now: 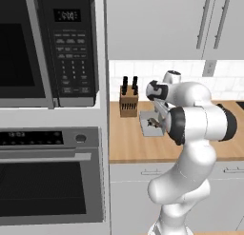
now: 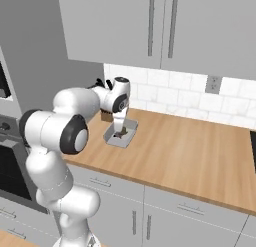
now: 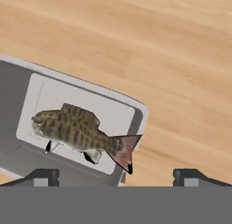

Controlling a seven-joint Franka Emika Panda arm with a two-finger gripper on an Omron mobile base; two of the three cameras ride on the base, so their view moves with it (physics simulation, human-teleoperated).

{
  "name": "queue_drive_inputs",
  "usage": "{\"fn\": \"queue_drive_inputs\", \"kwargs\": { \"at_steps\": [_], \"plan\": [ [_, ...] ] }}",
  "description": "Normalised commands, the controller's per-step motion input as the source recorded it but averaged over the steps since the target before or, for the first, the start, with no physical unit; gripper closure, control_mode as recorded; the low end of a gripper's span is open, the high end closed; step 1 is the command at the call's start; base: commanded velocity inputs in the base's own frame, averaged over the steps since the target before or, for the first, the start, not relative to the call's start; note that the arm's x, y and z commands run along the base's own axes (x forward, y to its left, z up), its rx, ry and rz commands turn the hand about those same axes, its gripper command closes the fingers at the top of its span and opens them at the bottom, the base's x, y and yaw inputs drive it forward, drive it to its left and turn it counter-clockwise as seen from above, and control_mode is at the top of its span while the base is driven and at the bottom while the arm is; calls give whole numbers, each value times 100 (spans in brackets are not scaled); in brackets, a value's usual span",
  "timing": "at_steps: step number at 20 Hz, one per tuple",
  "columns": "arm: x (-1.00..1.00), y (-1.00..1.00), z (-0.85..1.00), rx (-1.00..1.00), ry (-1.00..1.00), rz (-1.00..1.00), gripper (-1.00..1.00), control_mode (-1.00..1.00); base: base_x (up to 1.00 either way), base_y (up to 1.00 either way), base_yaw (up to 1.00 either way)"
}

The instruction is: Take the meat container that has the fish and place it on the second highest rack of the freezer. Then take the vegetable container that has the potato and lemon wedge and place it on the highest rack of the freezer.

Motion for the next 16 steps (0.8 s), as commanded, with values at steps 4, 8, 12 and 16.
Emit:
{"fn": "queue_drive_inputs", "kwargs": {
  "at_steps": [4,8,12,16],
  "plan": [
    [30,0,0,1,3,0,-100,-100,0,0,0],
    [0,-9,3,4,9,0,-100,-100,0,0,0],
    [-30,-53,-26,1,0,3,-100,-100,0,0,0],
    [-3,-59,-47,0,0,6,-100,-100,0,0,0]
  ]
}}
